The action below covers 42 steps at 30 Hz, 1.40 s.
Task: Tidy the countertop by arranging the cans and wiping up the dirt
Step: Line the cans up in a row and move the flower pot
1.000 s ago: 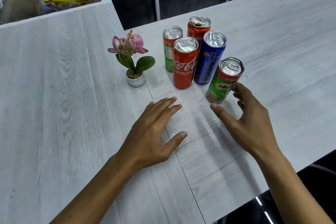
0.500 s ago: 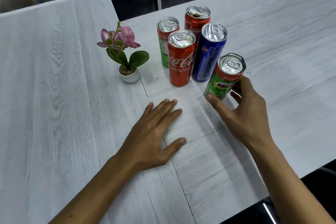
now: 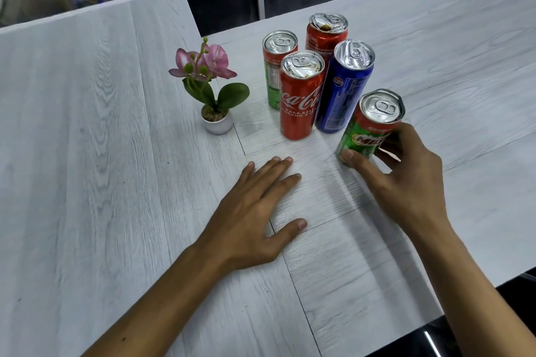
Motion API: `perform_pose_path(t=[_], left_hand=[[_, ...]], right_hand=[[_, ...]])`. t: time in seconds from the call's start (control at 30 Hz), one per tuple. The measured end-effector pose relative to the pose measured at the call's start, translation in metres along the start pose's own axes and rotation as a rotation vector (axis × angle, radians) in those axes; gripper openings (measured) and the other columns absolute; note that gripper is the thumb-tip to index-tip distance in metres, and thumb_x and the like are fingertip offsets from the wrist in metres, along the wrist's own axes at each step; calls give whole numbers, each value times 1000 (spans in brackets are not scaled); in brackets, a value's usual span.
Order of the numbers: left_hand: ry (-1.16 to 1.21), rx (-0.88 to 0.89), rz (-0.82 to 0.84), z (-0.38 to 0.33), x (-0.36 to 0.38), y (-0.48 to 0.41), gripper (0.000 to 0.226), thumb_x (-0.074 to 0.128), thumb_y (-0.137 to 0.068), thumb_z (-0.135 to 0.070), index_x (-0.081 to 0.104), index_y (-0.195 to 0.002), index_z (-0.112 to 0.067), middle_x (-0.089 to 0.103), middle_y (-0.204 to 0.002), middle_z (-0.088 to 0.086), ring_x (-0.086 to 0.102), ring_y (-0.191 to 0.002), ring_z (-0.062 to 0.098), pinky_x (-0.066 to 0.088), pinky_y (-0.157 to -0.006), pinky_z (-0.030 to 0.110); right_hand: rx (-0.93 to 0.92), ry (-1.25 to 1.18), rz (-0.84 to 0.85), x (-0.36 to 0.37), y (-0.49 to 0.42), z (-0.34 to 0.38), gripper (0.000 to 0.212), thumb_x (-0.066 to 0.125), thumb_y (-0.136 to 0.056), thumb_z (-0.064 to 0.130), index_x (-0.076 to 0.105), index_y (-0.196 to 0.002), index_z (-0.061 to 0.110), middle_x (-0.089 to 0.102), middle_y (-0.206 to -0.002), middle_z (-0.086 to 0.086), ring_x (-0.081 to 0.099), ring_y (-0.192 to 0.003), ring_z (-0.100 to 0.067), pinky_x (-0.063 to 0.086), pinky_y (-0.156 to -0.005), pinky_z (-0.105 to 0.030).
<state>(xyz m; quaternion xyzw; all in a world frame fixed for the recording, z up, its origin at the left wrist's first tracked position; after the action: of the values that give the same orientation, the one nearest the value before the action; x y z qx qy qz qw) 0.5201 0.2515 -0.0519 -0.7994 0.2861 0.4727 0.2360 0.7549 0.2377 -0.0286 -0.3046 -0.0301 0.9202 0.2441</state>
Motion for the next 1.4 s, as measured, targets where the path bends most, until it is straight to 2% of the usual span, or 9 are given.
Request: perform_pose_path(t=[0.13, 0.23, 0.3, 0.47, 0.63, 0.93, 1.07, 1.27, 1.4], left_hand=[[5, -11, -1, 2, -9, -3, 72, 47, -98, -64, 39, -157, -23, 22, -170, -7, 10, -157, 5, 12, -129, 41], [-2, -16, -1, 4, -14, -3, 72, 48, -97, -65, 38, -157, -26, 22, -170, -10, 9, -157, 3, 10, -129, 38], [4, -23, -7, 7, -19, 0, 72, 49, -97, -64, 38, -157, -27, 24, -169, -10, 12, -156, 3, 11, -129, 38], [17, -51, -45, 18, -35, 19, 69, 52, -97, -62, 43, -155, -25, 32, -166, -8, 21, -155, 5, 16, -128, 39], [35, -110, -82, 37, -54, 54, 68, 57, -96, -60, 45, -154, -26, 37, -163, -9, 27, -153, 6, 19, -127, 39], [68, -210, -167, 83, -88, 130, 66, 60, -96, -57, 47, -152, -25, 39, -162, -9, 30, -151, 4, 19, -127, 38], [63, -252, -186, 106, -105, 165, 66, 60, -96, -57, 47, -152, -24, 40, -161, -8, 31, -151, 5, 20, -127, 39], [51, -314, -222, 147, -133, 227, 67, 57, -96, -59, 46, -153, -25, 39, -162, -9, 28, -152, 3, 20, -127, 40], [44, -337, -238, 167, -147, 259, 67, 57, -96, -59, 46, -153, -25, 40, -161, -9, 30, -151, 4, 22, -126, 41]], right_hand=[[0, 14, -5, -2, 6, 3, 65, 88, -76, 40, 58, -131, 21, 65, -116, 15, 56, -97, 25, 42, -81, 4], [10, 13, 4, -4, 13, 6, 64, 89, -75, 41, 60, -129, 23, 69, -118, 11, 64, -104, 7, 46, -85, -1], [11, 13, 12, -4, 19, 10, 64, 90, -74, 41, 60, -128, 25, 69, -117, 12, 65, -105, 2, 47, -85, -2], [10, -25, 22, 0, 37, 25, 61, 88, -74, 43, 61, -125, 25, 70, -112, 16, 64, -107, 8, 50, -86, -5], [-27, -72, 76, 21, 55, 53, 62, 81, -70, 54, 61, -121, 26, 67, -111, 26, 64, -108, 7, 51, -88, -8], [-125, -107, 229, 100, 88, 115, 55, 87, -76, 37, 60, -123, 28, 66, -115, 26, 63, -110, 7, 50, -91, -8], [-177, -117, 276, 138, 104, 148, 57, 86, -76, 38, 59, -125, 28, 63, -113, 29, 62, -111, 9, 48, -88, -5], [-226, -139, 331, 197, 133, 193, 58, 87, -78, 34, 60, -127, 19, 69, -116, 13, 63, -112, 5, 49, -88, -6], [-245, -146, 360, 227, 148, 218, 58, 85, -79, 34, 59, -129, 19, 68, -116, 15, 61, -112, 8, 48, -87, -5]])
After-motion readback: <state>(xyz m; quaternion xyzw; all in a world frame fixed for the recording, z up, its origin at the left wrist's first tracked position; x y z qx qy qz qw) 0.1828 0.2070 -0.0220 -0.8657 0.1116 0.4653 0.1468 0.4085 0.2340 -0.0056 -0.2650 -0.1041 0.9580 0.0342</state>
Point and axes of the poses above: each hand's wrist, its own y-axis away from the middle knuckle, its own x-axis out of the palm, z = x × y, the point moved 9 cm from there along -y, towards the middle knuckle
